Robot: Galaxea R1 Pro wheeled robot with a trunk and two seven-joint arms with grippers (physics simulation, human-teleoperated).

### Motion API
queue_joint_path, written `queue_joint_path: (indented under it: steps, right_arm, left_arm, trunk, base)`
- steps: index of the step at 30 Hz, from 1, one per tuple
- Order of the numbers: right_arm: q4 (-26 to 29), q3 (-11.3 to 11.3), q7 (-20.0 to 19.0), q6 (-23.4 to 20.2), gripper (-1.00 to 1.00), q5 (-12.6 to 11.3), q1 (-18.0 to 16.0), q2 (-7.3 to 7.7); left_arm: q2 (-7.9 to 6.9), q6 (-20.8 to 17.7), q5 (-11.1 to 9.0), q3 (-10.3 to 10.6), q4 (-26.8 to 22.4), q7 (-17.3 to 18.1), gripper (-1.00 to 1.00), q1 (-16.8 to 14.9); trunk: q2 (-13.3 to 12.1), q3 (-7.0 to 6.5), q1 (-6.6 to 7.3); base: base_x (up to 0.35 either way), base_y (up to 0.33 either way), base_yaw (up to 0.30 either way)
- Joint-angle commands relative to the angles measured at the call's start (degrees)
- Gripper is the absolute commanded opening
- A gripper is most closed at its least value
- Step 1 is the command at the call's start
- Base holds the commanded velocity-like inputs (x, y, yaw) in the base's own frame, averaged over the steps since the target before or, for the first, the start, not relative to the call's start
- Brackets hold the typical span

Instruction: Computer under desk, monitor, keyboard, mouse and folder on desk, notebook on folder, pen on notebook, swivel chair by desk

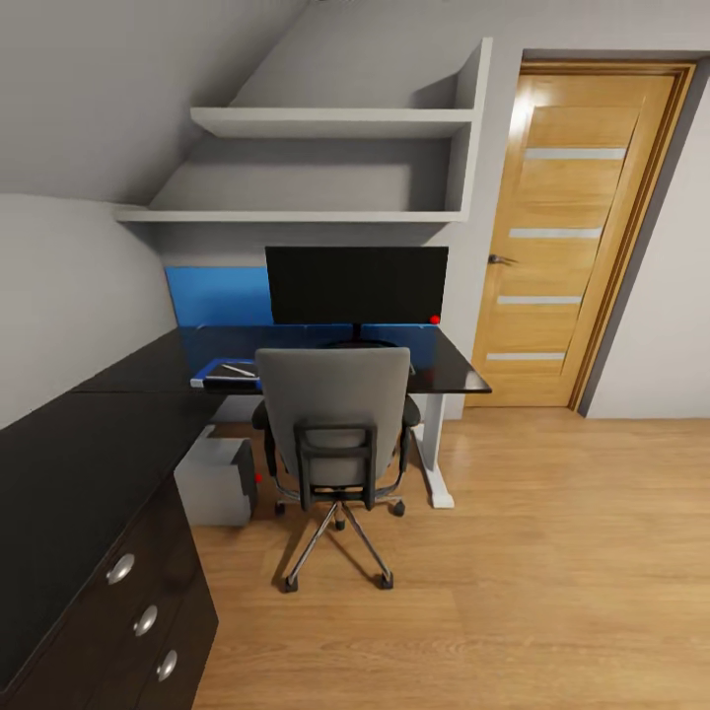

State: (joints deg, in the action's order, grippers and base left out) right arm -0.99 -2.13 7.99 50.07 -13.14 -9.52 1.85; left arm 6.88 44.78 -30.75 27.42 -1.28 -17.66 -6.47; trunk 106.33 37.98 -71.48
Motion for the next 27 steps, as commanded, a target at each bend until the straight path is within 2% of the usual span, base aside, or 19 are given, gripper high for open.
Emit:
queue_joint_path:
  steps: [1, 2, 6, 7, 10, 11, 13, 14, 16, 19, 21, 23, 27]
  right_arm:
    - [-0.1, -0.3, 0.1, 0.0, 1.00, -0.2, -0.1, -0.01]
    - [0.0, -0.3, 0.1, -0.2, 1.00, -0.2, -0.1, -0.01]
    - [-0.1, -0.3, 0.1, -0.3, 1.00, -0.2, -0.1, -0.01]
    - [-0.1, -0.2, 0.1, -0.4, 1.00, -0.2, -0.1, -0.01]
    - [-0.1, -0.2, 0.1, -0.4, 1.00, -0.2, -0.1, -0.01]
    - [-0.1, -0.2, 0.1, -0.4, 1.00, -0.2, -0.1, -0.01]
    - [-0.1, -0.2, 0.1, -0.4, 1.00, -0.2, -0.1, -0.01]
    - [-0.1, -0.2, 0.1, -0.4, 1.00, -0.2, -0.1, -0.01]
    - [-0.1, -0.2, 0.0, -0.4, 1.00, -0.2, -0.1, -0.01]
    - [-0.1, -0.2, 0.1, -0.4, 1.00, -0.2, -0.1, -0.01]
    - [-0.2, -0.2, 0.0, -0.4, 1.00, -0.2, -0.1, -0.01]
    - [-0.2, -0.2, 0.0, -0.4, 1.00, -0.2, -0.1, -0.01]
    - [-0.2, -0.2, 0.0, -0.4, 1.00, -0.2, -0.1, -0.01]
  left_arm:
    - [-0.03, -1.2, -0.2, 0.5, 0.0, -0.4, 1.00, 0.0]
    - [-0.13, -2.5, -0.1, 0.5, 0.0, -0.5, 1.00, 0.0]
    - [-0.49, -3.3, -0.2, 0.4, 0.0, -0.7, 1.00, 0.0]
    - [-1.09, -3.5, -0.2, 0.4, 0.0, -0.9, 1.00, 0.0]
    - [-1.35, -3.6, -0.2, 0.4, -0.4, -0.9, 1.00, 0.0]
    - [-1.84, -3.6, -0.3, 0.4, -0.7, -0.9, 1.00, 0.0]
    - [-2.98, -3.8, -0.4, 0.4, -1.1, -0.9, 1.00, 0.0]
    - [-6.07, -5.3, -0.6, 0.4, -2.4, -0.7, 1.00, 0.0]
    - [-7.45, -7.1, -0.6, 0.4, -3.0, -0.4, 1.00, 0.0]
    - [-8.68, -9.0, -0.7, 0.3, -3.5, 5.3, 1.00, 0.0]
    - [-9.87, -9.7, -0.7, 0.2, -3.7, 11.2, 1.00, 0.0]
    - [-10.14, -9.9, -0.7, 0.2, -3.7, 13.2, 1.00, 0.0]
    - [-10.23, -11.2, -0.7, 0.3, -3.7, 14.7, 1.00, 0.0]
  trunk:
    - [-0.4, -0.13, 0.23]
    - [-0.8, -0.31, 0.45]
    - [-2.4, -1.03, 1.33]
    - [-2.8, -1.21, 1.55]
    - [-4.0, -1.74, 2.21]
    - [-4.4, -1.92, 2.43]
    - [-5.2, -2.28, 2.87]
    - [-5.6, -2.46, 3.09]
    - [-6.4, -2.82, 3.53]
    - [-7.6, -3.36, 4.19]
    - [-8.4, -3.72, 4.63]
    - [-9.2, -4.08, 5.07]
    - [-10.8, -4.80, 5.94]
  base:
    - [0.000, 0.000, 0.000]
    - [0.000, 0.000, 0.000]
    - [0.000, 0.000, 0.000]
    - [0.000, 0.000, 0.000]
    - [0.000, 0.000, 0.000]
    - [0.000, 0.000, 0.000]
    - [0.000, 0.000, 0.000]
    - [0.000, 0.000, 0.000]
    - [0.000, 0.000, 0.000]
    - [0.000, 0.000, 0.000]
    - [0.000, 0.000, 0.000]
    - [0.000, 0.000, 0.000]
    - [0.000, 0.000, 0.000]
